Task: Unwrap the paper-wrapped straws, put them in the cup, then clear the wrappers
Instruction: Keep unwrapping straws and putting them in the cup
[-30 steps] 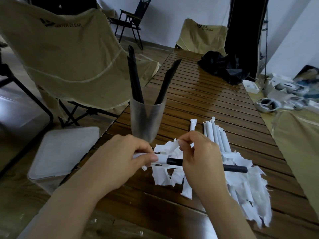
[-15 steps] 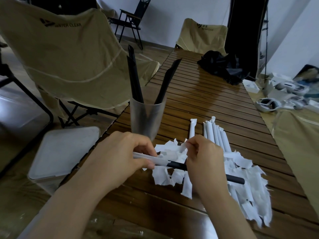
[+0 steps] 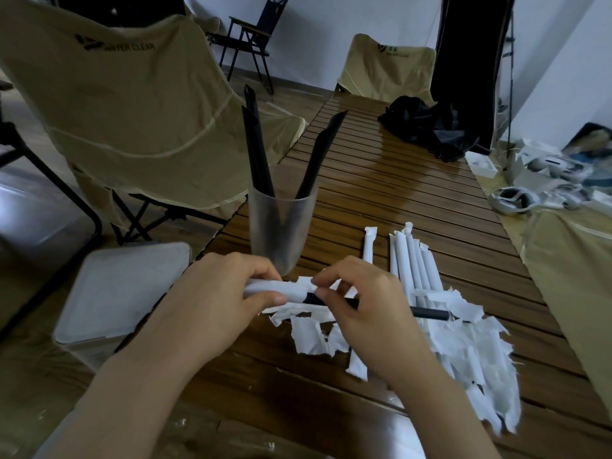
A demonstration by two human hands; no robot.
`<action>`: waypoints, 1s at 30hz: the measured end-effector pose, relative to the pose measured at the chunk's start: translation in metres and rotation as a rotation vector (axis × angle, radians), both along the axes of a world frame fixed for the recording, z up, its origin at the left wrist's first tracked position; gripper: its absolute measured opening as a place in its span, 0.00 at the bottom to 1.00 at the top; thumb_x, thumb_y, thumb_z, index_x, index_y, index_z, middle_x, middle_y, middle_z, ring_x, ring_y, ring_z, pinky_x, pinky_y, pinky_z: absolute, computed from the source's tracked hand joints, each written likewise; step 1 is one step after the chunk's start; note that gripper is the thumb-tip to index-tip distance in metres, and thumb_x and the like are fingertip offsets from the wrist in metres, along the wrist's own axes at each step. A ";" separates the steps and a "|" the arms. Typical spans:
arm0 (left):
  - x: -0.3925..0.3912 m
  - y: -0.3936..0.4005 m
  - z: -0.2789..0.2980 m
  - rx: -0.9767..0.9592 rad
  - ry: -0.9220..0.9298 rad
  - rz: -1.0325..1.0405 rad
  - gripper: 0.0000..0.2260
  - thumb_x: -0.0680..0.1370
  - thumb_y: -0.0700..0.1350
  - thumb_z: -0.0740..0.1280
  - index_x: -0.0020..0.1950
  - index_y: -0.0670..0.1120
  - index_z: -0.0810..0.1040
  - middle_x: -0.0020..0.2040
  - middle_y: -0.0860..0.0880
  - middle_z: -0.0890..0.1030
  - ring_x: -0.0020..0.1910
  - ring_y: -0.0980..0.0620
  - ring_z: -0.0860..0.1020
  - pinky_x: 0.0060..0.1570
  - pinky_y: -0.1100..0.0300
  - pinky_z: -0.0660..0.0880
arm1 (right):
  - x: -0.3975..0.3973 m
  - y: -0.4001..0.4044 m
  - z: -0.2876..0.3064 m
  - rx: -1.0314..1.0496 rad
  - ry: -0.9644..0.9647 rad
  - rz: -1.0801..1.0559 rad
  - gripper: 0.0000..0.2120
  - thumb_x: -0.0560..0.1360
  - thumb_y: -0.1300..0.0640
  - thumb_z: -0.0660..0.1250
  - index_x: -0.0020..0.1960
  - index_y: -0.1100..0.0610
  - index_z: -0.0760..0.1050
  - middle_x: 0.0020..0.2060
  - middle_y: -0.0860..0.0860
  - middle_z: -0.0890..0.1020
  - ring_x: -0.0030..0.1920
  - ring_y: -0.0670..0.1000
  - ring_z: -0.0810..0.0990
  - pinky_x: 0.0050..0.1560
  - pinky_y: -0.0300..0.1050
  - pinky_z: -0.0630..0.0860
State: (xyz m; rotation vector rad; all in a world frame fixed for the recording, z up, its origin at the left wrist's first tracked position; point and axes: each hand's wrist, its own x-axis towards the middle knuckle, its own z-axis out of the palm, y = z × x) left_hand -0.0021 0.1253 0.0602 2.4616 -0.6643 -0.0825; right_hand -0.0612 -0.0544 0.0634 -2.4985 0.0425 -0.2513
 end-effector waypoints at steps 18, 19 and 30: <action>-0.004 -0.012 0.003 -0.063 -0.054 -0.016 0.05 0.75 0.53 0.69 0.50 0.59 0.76 0.42 0.60 0.79 0.41 0.63 0.77 0.38 0.71 0.69 | 0.005 0.025 -0.010 0.257 -0.257 -0.317 0.09 0.67 0.58 0.76 0.36 0.48 0.78 0.43 0.41 0.75 0.50 0.46 0.75 0.56 0.55 0.73; -0.004 -0.012 0.003 -0.064 -0.058 -0.016 0.05 0.75 0.53 0.69 0.50 0.59 0.76 0.42 0.60 0.79 0.42 0.63 0.77 0.39 0.71 0.69 | 0.004 0.026 -0.009 0.323 -0.224 -0.345 0.09 0.67 0.58 0.76 0.35 0.47 0.78 0.44 0.40 0.74 0.53 0.47 0.74 0.57 0.54 0.73; -0.010 -0.025 0.004 -0.126 0.003 -0.035 0.07 0.81 0.48 0.59 0.55 0.56 0.76 0.46 0.58 0.78 0.44 0.62 0.76 0.39 0.74 0.68 | 0.000 0.036 -0.012 0.210 -0.192 -0.627 0.04 0.71 0.53 0.73 0.40 0.47 0.78 0.49 0.43 0.69 0.52 0.43 0.65 0.54 0.40 0.59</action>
